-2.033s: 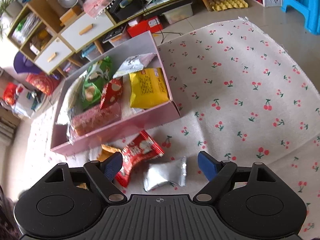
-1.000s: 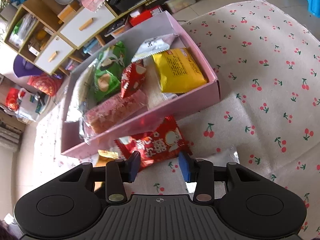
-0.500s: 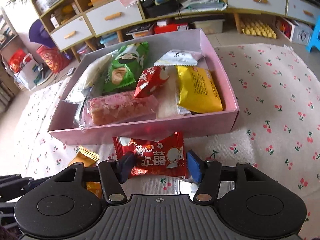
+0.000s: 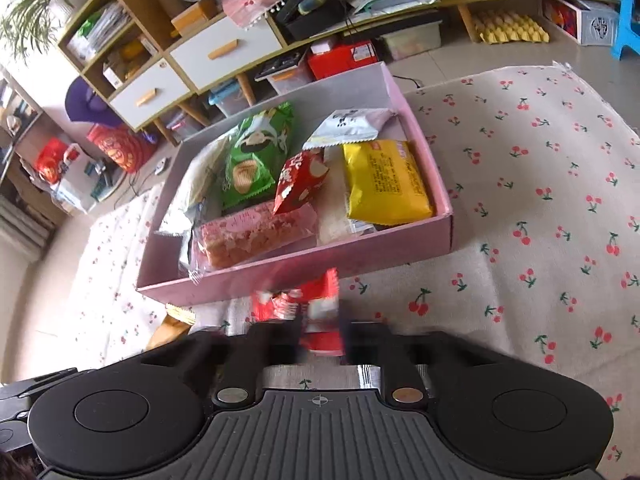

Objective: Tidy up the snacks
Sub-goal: 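Lift the gold bar and red packet toward the pink box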

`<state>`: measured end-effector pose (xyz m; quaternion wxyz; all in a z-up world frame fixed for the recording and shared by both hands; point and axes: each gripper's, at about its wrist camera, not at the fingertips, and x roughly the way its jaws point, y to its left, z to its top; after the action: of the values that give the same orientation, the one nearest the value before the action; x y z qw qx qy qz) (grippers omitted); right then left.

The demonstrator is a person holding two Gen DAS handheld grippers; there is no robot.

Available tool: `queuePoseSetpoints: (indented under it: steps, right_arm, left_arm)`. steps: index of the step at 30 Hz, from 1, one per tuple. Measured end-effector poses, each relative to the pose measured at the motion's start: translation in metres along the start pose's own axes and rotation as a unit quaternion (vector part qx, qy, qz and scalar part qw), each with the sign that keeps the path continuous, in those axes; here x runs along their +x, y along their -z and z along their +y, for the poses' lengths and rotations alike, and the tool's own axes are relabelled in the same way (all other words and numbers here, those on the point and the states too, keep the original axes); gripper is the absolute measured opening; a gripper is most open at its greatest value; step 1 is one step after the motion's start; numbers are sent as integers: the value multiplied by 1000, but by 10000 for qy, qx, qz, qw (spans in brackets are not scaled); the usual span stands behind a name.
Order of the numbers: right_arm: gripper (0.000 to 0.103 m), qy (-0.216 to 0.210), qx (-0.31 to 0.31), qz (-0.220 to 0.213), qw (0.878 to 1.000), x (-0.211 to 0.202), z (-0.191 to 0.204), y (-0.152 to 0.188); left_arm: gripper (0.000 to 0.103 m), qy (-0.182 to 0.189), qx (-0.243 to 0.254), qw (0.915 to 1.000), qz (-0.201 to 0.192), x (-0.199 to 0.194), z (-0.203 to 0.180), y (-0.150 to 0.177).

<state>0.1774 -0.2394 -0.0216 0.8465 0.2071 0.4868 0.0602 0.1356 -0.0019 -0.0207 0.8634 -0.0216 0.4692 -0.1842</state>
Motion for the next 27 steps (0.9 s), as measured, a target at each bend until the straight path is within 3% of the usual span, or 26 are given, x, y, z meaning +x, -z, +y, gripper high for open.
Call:
queuePoseSetpoints:
  steps: [3, 5, 6, 7, 9, 10, 11, 15, 21, 23, 27]
  right_arm:
    - [2, -103, 34, -75, 9999, -7, -4, -2]
    - [14, -192, -48, -154, 9997, -10, -5, -1]
    - [15, -202, -64, -159, 9996, -9, -5, -1]
    - [22, -197, -142, -128, 9996, -8, -3, 0]
    - [48, -189, -456, -46, 9988, -2, 6, 2]
    - [67, -171, -624, -48, 9979, 1, 11, 4]
    - [73, -121, -802, -86, 9967, 3, 16, 6]
    - [73, 80, -1372, -145, 9904, 18, 36, 11]
    - [71, 322, -1670, -153, 9853, 37, 45, 20]
    - [52, 249, -1695, -135, 9851, 40, 46, 23]
    - [30, 144, -1647, 20, 9862, 36, 49, 25]
  left_arm:
    - [29, 4, -3, 10000, -22, -2, 1, 0]
    - [29, 0, -21, 10000, -17, -2, 1, 0]
    - [29, -10, -26, 10000, -12, -2, 1, 0]
    - [29, -14, -31, 10000, -2, -1, 1, 0]
    - [29, -20, -43, 10000, 22, 0, 1, 1]
    - [29, -26, -44, 10000, 41, 1, 1, 1]
    - [29, -35, -43, 10000, 62, 2, 1, 1]
    - [29, -67, -35, 9999, 124, 5, 3, 2]
    - [29, -83, -77, 9998, 171, 5, 7, 4]
    - [29, -89, -76, 9998, 173, 4, 9, 4]
    - [29, -91, -85, 9998, 149, 3, 10, 4]
